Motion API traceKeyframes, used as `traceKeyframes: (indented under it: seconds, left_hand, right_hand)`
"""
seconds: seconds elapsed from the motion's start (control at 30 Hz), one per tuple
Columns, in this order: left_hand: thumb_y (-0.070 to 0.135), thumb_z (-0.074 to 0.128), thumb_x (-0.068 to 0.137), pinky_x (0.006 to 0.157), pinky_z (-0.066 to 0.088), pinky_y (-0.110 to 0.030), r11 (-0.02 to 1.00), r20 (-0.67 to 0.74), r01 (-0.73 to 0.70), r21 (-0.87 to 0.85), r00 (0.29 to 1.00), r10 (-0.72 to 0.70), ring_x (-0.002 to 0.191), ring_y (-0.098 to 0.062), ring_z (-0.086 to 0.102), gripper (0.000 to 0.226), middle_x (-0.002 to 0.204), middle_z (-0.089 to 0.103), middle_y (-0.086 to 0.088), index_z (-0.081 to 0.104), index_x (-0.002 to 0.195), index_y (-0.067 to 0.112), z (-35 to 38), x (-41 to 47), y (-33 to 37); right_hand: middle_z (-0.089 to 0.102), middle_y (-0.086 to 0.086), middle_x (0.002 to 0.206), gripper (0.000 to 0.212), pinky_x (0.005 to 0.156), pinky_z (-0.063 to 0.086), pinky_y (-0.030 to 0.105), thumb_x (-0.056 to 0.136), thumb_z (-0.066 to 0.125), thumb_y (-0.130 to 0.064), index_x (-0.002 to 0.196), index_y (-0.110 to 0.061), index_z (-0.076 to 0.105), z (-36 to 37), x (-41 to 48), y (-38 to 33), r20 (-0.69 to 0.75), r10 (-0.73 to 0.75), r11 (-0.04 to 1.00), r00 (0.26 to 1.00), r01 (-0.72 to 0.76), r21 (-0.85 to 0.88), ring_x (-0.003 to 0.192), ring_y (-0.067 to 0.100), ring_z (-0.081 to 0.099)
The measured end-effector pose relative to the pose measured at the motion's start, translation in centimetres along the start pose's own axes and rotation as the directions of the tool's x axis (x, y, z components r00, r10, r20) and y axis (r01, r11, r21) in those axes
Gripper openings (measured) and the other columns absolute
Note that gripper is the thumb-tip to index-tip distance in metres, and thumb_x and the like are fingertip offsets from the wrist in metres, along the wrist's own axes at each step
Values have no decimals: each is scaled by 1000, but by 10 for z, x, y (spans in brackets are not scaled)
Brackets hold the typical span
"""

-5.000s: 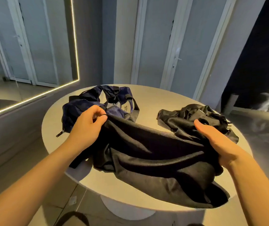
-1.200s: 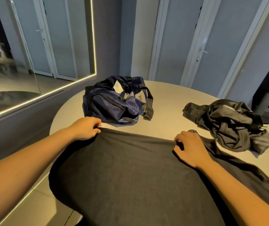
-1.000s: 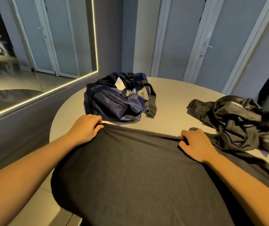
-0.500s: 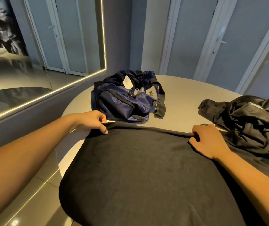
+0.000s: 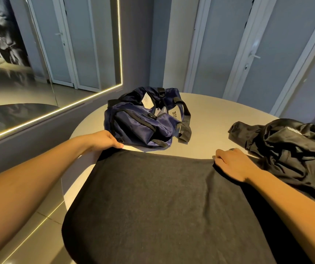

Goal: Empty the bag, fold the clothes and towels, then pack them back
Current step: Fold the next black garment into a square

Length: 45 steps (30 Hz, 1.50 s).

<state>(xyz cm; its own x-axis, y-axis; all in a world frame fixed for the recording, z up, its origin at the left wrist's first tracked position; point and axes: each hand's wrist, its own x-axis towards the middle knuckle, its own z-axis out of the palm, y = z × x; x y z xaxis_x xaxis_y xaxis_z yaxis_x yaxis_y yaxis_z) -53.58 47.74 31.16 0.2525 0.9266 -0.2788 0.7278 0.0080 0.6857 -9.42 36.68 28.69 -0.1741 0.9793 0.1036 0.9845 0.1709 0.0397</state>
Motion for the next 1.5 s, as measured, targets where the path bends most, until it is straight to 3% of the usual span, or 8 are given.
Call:
traceKeyframes:
  seconds: [0.3, 0.53, 0.67, 0.83, 1.03, 1.2, 1.33, 1.5]
  left_hand:
    - [16, 75, 89, 91, 52, -39, 946, 155, -99, 308, 987, 53, 92, -26, 65, 14, 85, 70, -11, 71, 76, 14, -9, -6, 7]
    - [21, 73, 91, 77, 38, -33, 990, 193, -62, -128, 977, 86, 78, -18, 51, 26, 71, 59, -2, 63, 69, 15, -30, -19, 7]
    - [17, 74, 89, 77, 40, -33, 998, 247, -30, -57, 968, 43, 86, -19, 54, 12, 81, 66, -1, 72, 77, 15, -36, -20, 8]
    - [10, 77, 88, 103, 44, -39, 977, 117, -25, 210, 993, 0, 104, -19, 64, 6, 100, 74, -3, 79, 93, 12, -29, -11, 13]
    - [18, 77, 85, 87, 52, -37, 845, -130, 16, 535, 990, 64, 92, -23, 67, 2, 89, 73, -2, 78, 85, 20, -10, 5, 13]
    - [27, 63, 90, 76, 47, -33, 646, -410, 139, 750, 865, 290, 86, -30, 67, 11, 89, 72, -5, 73, 87, 22, 20, 3, 23]
    - [18, 69, 84, 74, 55, -37, 887, -489, 75, 455, 854, 178, 76, -30, 65, 10, 85, 72, -7, 72, 76, 23, 17, -7, 19]
    - [20, 75, 87, 79, 56, -40, 906, -500, -88, 415, 810, 307, 80, -23, 64, 9, 85, 67, 3, 79, 91, 26, 13, -46, 6]
  right_hand:
    - [49, -10, 73, 22, 62, 29, 21, 101, 43, -23, 81, -22, 52, -9, 0, 7, 125, 25, 1000, 992, -27, 13, 73, 12, 48]
    - [68, -5, 77, 14, 76, 54, 40, 91, 66, -17, 79, -23, 65, -26, -2, 22, 75, 156, 919, 985, -172, 353, 78, 18, 64]
    - [70, -6, 78, 12, 75, 57, 38, 92, 69, -23, 80, -25, 68, -26, -2, 23, 107, 141, 928, 984, -169, 331, 77, 15, 66]
    - [72, -7, 76, 16, 79, 59, 40, 91, 65, -19, 78, -26, 71, -32, 2, 24, 200, 101, 950, 975, -155, 272, 77, 15, 67]
    - [67, -6, 91, 6, 76, 40, 32, 90, 65, -28, 86, -30, 69, -32, 17, 18, 163, 120, 987, 979, -100, -128, 88, 20, 62]
    - [51, 3, 90, 7, 72, 33, 34, 89, 61, -18, 85, -23, 62, -31, 32, 9, -35, 190, 909, 981, -189, -373, 90, 28, 57]
    - [52, 6, 69, 5, 57, 42, 30, 89, 59, -9, 87, -9, 63, -38, 22, -11, -160, 358, 910, 920, -382, -160, 61, 28, 51]
    - [64, 12, 70, 13, 58, 53, 39, 92, 58, -12, 82, -7, 65, -31, -35, -28, -258, 517, 854, 817, -468, 227, 63, 31, 59]
